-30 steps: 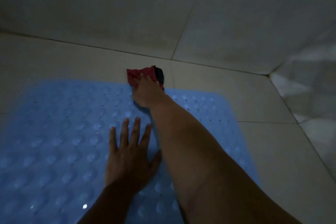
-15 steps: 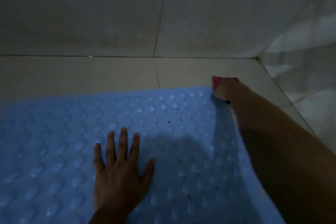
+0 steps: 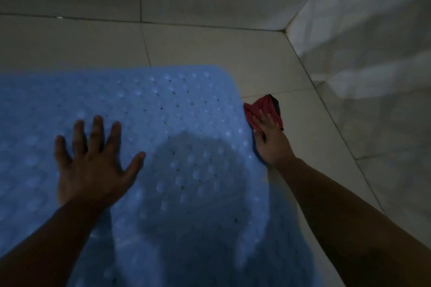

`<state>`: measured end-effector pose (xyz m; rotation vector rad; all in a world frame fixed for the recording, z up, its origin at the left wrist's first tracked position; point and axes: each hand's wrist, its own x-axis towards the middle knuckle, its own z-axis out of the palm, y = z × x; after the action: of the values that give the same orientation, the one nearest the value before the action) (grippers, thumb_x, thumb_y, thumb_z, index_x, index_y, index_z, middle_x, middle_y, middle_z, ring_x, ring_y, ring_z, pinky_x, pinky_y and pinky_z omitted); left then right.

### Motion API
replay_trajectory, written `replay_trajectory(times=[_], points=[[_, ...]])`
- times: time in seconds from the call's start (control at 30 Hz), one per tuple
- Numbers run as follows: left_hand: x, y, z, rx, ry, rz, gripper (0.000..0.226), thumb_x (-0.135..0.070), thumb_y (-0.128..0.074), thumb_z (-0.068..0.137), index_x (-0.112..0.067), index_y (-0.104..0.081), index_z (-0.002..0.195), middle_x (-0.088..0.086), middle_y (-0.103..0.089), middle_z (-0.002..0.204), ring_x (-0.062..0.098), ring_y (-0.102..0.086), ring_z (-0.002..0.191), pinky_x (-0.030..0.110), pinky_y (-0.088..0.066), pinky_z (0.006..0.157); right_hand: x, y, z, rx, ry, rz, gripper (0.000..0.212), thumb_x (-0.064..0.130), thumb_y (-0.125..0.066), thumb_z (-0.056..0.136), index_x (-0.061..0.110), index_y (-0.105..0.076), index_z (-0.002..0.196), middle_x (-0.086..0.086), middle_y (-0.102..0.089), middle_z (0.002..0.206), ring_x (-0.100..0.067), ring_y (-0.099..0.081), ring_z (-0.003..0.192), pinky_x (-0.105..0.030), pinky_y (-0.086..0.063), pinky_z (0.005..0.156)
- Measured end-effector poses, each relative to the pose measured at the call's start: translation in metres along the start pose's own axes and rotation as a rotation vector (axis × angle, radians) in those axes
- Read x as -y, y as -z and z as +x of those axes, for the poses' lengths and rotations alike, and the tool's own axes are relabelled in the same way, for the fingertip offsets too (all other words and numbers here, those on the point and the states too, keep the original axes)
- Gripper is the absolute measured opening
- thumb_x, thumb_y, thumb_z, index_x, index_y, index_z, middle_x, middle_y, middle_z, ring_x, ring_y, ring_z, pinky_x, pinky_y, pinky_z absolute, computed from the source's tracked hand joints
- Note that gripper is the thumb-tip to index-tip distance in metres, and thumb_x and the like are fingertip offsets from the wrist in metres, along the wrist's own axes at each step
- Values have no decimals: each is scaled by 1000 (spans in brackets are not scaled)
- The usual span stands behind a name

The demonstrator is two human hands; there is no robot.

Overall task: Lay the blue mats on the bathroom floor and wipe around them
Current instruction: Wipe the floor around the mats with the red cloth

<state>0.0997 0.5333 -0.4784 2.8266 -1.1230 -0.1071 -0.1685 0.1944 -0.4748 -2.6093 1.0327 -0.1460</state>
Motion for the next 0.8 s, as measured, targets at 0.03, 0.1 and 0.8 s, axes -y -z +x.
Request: replay_trajectory(times=[0.03, 0.1, 0.8], points=[[-1, 1, -1, 10, 4, 9, 100, -90, -17, 84, -26, -24, 161, 9, -13, 171, 36, -2, 157, 64, -4, 123, -1, 1, -13, -4, -26, 14, 56, 40, -31, 99, 32, -40, 153, 1, -29, 165, -22, -20, 155, -49, -22, 125], [-1, 4, -1, 18, 7, 5, 111, -99, -19, 76, -28, -19, 162, 8, -8, 172, 35, 2, 158, 62, -1, 123, -3, 3, -34, -2, -63, 37, 58, 41, -31, 97, 27, -45, 151, -3, -31, 164, -26, -22, 154, -53, -24, 124], [-109, -1, -275, -4, -358, -237, 75, -64, -41, 89, -20, -52, 149, 12, -26, 168, 44, -9, 156, 73, -7, 119, -66, 45, -253, 261, -273, -120, 61, 44, -25, 98, 27, -41, 154, -5, -26, 166, -32, -22, 153, -50, -28, 122]])
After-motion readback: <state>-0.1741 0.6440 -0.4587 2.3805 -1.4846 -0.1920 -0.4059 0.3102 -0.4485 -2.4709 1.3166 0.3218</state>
